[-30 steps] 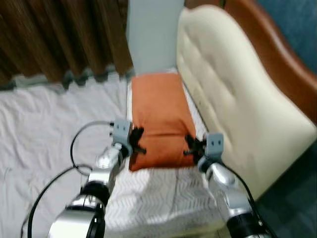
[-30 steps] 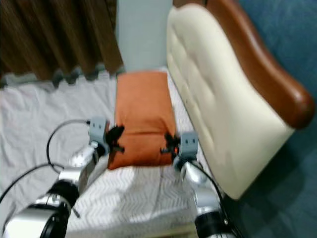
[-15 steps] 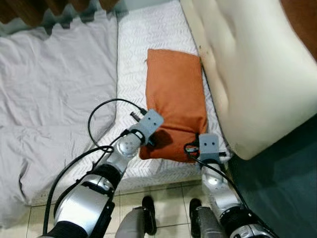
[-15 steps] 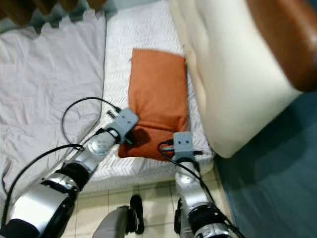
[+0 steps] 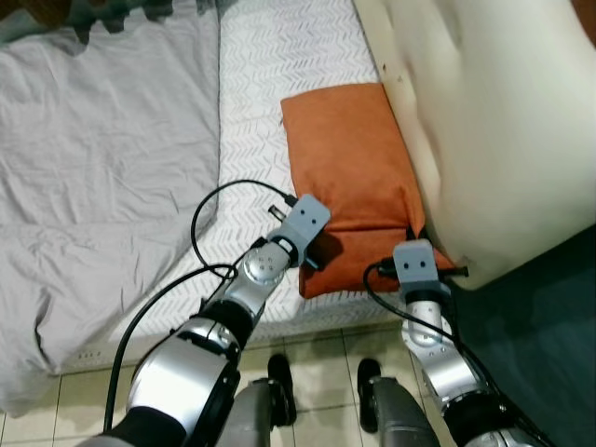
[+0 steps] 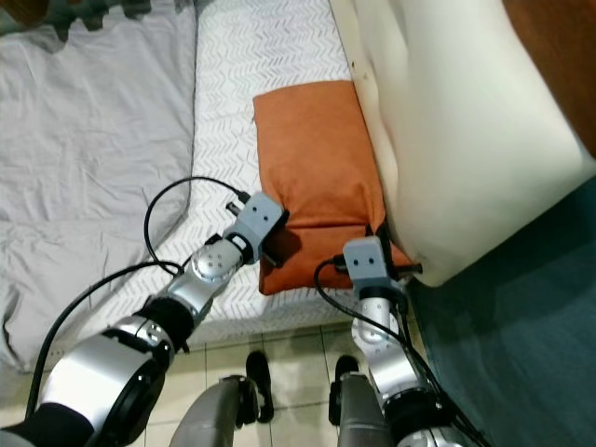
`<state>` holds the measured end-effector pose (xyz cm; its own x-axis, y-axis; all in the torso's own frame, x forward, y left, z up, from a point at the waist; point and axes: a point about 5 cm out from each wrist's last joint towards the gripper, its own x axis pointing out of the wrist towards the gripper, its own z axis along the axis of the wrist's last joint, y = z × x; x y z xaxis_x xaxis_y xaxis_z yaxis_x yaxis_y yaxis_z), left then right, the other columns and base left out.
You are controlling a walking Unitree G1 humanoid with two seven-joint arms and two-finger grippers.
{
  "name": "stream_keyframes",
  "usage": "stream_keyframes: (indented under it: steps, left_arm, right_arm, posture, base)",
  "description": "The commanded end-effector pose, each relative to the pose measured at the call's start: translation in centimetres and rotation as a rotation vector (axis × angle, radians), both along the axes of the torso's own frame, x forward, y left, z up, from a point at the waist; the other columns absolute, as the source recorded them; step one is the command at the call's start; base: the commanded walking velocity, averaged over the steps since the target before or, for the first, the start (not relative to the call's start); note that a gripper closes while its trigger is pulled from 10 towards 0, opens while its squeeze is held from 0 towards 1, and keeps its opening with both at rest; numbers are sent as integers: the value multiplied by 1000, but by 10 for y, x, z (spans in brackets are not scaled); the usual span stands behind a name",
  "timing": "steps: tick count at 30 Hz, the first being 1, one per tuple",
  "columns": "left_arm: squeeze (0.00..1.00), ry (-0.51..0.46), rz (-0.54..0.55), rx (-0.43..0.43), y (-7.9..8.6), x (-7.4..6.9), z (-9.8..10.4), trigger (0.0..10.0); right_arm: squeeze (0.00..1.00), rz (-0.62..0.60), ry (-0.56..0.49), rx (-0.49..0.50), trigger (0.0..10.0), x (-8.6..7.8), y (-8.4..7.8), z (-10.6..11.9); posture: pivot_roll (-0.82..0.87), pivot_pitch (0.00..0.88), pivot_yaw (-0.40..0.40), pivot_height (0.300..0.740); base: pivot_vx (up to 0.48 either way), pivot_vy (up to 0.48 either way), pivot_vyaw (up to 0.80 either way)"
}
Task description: Clean up the room
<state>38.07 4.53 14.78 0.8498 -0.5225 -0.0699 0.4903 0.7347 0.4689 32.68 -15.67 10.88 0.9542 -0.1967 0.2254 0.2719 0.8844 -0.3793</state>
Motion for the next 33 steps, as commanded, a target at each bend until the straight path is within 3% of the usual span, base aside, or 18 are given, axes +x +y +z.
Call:
stream_keyframes:
  steps: [1,4,7,11,14,15,16,17,18,19,20,21,23,26,31,32,33]
  left_arm:
    - [0,-142,-9,200,14,5,8,10000]
    - [0,-219,-44,289,10,4,11,10000]
    - [0,-298,-66,386,7,1,8,10000]
    - [0,-312,-69,408,7,-3,0,10000]
    - [0,-226,-18,295,9,-3,-4,10000]
    - [0,-226,-18,295,9,-3,-4,10000]
    - [4,-142,45,174,12,1,-1,10000]
    - [4,-121,64,141,13,2,0,10000]
    - [525,-104,78,107,13,3,1,10000]
    - [878,-91,87,76,13,4,3,10000]
    - [878,-91,87,76,13,4,3,10000]
    - [1000,-94,88,70,12,5,4,10000]
    - [1000,-73,109,13,14,6,7,10000]
    - [1000,-71,120,-2,17,7,8,10000]
    - [1000,-26,155,-55,33,6,0,10000]
    - [1000,-12,176,-127,44,6,-1,10000]
    - [1000,-12,176,-127,44,6,-1,10000]
  right_arm:
    - [0,-149,31,90,10000,-15,-11,-18]
    - [0,-154,50,127,10000,-18,-4,-25]
    - [0,-164,125,250,10000,-21,8,-41]
    - [0,-145,165,281,10000,-17,13,-45]
    - [0,-160,161,227,10000,-11,2,-40]
    - [0,-160,161,227,10000,-11,2,-40]
    - [90,-175,163,213,10000,-5,-8,-37]
    - [90,-179,161,207,10000,-3,-12,-36]
    - [1000,-178,155,197,10000,-1,-14,-33]
    - [1000,-172,145,183,10000,1,-16,-30]
    - [1000,-172,145,183,10000,1,-16,-30]
    - [1000,-169,136,162,10000,3,-18,-28]
    - [1000,-167,108,101,10000,8,-24,-20]
    - [1000,-165,97,74,10000,10,-28,-17]
    - [1000,-130,53,35,10000,11,-27,-9]
    - [1000,-95,-14,12,10000,10,-24,2]
    - [1000,-95,-14,12,10000,10,-24,2]
  posture:
    - [-215,494,132,740]
    - [-211,493,134,740]
    - [-205,489,137,740]
    - [-197,484,133,740]
    - [-197,486,122,740]
    - [-197,486,122,740]
    - [-198,487,109,740]
    - [-198,487,109,740]
    - [-195,487,105,740]
    - [-194,486,104,740]
    - [-194,486,104,740]
    - [-190,484,101,740]
    - [-182,481,99,740]
    - [-176,477,97,740]
    - [-168,462,97,740]
    - [-156,435,99,740]
    - [-156,435,99,740]
  base:
    - [0,0,0]
    - [0,0,0]
    - [0,0,0]
    - [0,0,0]
    - [0,0,0]
    - [0,0,0]
    - [0,0,0]
    - [0,0,0]
    - [0,0,0]
    - [0,0,0]
    - [0,0,0]
    - [0,0,0]
    - [0,0,0]
    - [0,0,0]
    - [0,0,0]
    - [0,0,0]
    - [0,0,0]
